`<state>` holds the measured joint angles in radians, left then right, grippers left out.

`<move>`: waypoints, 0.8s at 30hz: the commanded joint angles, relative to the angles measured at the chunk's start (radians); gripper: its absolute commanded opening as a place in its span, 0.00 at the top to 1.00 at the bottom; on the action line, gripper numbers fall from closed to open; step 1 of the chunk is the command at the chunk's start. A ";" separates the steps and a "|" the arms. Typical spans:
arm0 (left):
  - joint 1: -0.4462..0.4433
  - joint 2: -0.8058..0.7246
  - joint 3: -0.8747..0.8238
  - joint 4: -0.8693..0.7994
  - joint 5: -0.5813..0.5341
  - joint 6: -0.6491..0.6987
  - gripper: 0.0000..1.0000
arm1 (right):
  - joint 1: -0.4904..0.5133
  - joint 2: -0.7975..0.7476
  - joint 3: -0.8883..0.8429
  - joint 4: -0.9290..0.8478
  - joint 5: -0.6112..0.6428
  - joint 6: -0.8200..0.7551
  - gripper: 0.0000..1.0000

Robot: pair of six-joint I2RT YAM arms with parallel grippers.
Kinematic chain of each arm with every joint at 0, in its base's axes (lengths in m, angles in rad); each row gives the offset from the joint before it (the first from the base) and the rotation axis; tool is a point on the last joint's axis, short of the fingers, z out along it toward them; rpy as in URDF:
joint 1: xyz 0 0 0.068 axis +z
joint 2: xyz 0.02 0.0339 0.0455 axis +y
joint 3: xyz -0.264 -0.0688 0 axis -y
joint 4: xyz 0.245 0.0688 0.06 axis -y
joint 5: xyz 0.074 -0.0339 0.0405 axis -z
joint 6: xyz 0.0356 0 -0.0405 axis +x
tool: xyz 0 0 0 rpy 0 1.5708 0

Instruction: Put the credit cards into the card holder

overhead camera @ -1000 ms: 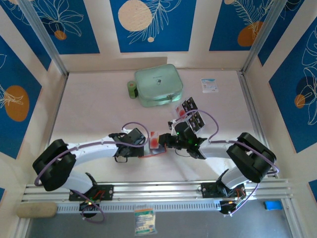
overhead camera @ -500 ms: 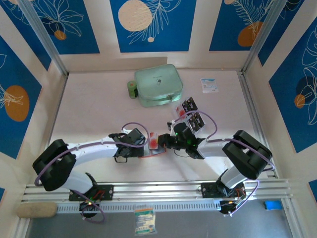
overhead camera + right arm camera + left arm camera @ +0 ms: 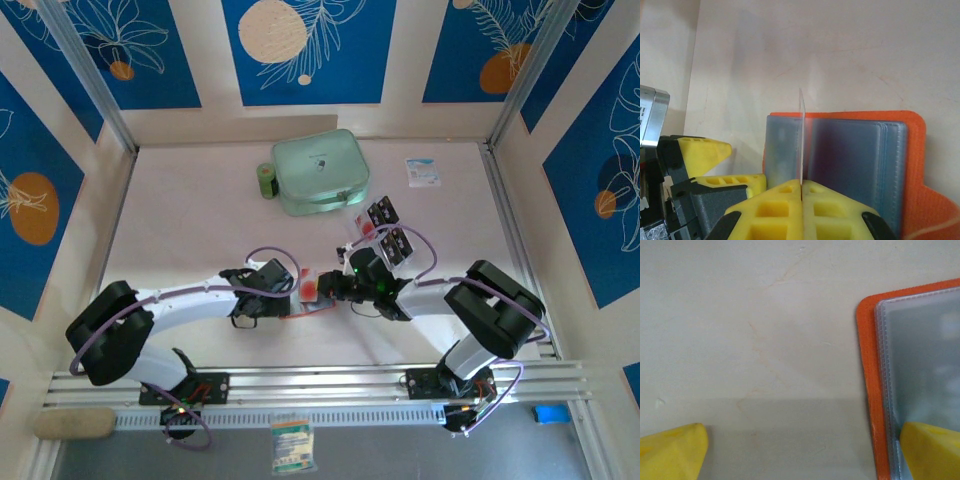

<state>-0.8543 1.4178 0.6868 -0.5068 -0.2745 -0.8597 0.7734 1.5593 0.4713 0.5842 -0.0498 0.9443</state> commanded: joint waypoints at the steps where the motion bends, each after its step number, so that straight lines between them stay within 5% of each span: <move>1: 0.008 -0.003 -0.016 -0.018 -0.014 -0.009 0.02 | 0.010 0.010 0.012 0.020 -0.021 0.004 1.00; 24: 0.008 -0.017 -0.006 -0.025 -0.012 -0.010 0.02 | 0.001 0.011 -0.039 0.026 -0.010 0.021 1.00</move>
<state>-0.8543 1.4166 0.6868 -0.5072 -0.2745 -0.8593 0.7761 1.5620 0.4465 0.6041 -0.0559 0.9623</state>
